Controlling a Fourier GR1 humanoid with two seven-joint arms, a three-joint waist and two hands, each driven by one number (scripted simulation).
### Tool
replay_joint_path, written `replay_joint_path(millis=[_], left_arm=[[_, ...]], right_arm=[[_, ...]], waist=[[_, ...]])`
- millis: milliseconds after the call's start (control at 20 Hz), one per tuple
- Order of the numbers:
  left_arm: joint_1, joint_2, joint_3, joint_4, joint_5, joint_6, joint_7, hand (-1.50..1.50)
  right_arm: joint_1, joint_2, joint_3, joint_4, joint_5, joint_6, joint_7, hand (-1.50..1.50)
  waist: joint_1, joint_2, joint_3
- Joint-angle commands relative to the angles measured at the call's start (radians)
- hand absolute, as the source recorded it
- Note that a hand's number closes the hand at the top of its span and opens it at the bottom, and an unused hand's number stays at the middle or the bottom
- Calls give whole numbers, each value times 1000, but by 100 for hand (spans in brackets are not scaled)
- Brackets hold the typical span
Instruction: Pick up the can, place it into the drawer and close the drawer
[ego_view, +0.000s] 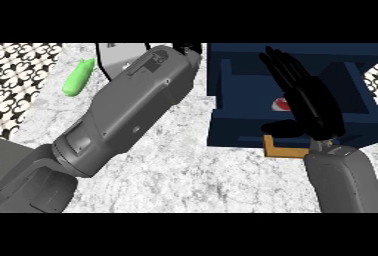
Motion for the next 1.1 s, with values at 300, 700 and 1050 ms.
replay_joint_path(millis=[300, 700, 1050], left_arm=[[20, 138, 22, -115, -47, -8, 116, -150], [177, 199, -6, -316, -88, 37, 161, -150], [157, 292, 30, -349, -99, -5, 218, -150]], right_arm=[[-244, 31, -13, 505, 171, -220, -1, -150], [-291, 39, -59, 815, 260, -516, -27, -150], [-414, 29, -113, 1009, 275, -661, -53, -150]], waist=[[1, 2, 1], [21, 1, 1], [32, 14, 2]])
